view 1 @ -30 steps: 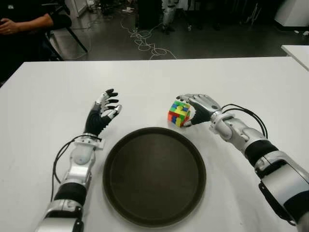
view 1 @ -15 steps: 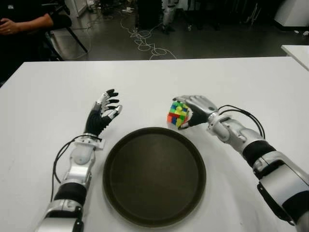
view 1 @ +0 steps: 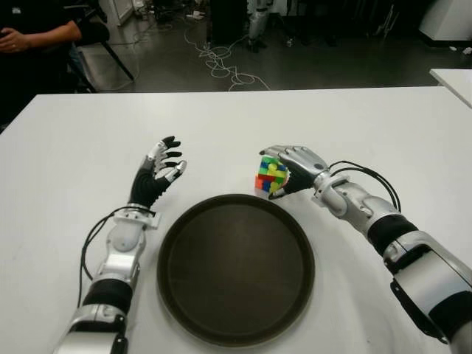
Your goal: Pick up the Rubik's Cube and put it in the plate
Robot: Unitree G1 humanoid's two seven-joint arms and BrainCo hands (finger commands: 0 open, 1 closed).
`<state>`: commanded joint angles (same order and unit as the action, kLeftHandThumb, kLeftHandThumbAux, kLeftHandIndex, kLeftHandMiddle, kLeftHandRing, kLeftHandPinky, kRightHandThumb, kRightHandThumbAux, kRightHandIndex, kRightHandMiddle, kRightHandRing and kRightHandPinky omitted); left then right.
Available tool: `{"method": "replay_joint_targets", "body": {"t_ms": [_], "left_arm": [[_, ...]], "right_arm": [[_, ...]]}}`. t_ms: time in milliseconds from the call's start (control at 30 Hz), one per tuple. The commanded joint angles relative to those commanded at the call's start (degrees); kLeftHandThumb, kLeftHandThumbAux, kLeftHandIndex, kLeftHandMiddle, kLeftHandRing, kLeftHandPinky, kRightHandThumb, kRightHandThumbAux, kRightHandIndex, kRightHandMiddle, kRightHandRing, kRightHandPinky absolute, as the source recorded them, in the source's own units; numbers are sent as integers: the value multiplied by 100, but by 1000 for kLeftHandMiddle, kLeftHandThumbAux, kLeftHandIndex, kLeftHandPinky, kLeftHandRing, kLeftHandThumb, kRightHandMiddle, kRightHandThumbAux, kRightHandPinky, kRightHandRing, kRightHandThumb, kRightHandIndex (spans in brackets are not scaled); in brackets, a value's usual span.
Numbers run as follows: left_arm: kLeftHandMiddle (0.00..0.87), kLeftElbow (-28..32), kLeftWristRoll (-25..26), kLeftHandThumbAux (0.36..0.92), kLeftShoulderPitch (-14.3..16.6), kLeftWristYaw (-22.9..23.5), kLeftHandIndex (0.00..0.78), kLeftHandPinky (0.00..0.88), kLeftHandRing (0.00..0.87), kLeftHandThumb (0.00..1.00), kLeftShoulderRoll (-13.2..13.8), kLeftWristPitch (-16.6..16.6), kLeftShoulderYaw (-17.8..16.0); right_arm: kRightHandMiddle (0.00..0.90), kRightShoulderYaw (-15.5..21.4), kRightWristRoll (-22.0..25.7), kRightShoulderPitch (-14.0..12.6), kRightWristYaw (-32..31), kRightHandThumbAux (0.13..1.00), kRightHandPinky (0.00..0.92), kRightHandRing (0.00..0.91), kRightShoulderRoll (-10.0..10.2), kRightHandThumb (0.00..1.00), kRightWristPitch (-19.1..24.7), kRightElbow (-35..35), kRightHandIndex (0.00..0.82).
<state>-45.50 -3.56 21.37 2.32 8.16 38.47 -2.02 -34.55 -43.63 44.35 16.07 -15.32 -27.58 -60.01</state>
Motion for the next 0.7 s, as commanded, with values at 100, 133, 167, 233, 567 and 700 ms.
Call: {"method": "replay_joint_targets", "body": {"t_ms": [100,133,167,233,567,700], "left_arm": [[189,2,-15,564,-2,-17,138,261,220,162,4,-21,3],[188,-1,-23,563,-1,-24,138,255,218,162,5,-30,5],[185,-1,-26,559,0,-28,138,241,214,162,4,-40,6],[184,6,-22,555,0,-25,138,228,210,162,2,-54,5],[194,36,71,542,-17,85,135,236,213,175,-6,-118,-5],[194,50,69,548,-22,91,137,243,216,179,-14,-108,-5]], "right_arm": [[242,-24,-15,-2,47,728,266,258,11,0,-20,-25,190],[243,-32,-20,-2,64,728,266,258,14,0,-26,-34,191],[244,-41,-26,-1,83,729,267,259,15,0,-32,-40,192],[246,-58,-37,0,118,730,269,261,18,0,-33,-48,195],[238,-77,-45,-24,167,737,250,246,43,0,-15,-12,193],[235,-73,-29,-23,133,730,241,241,43,0,-4,-8,187]]}}
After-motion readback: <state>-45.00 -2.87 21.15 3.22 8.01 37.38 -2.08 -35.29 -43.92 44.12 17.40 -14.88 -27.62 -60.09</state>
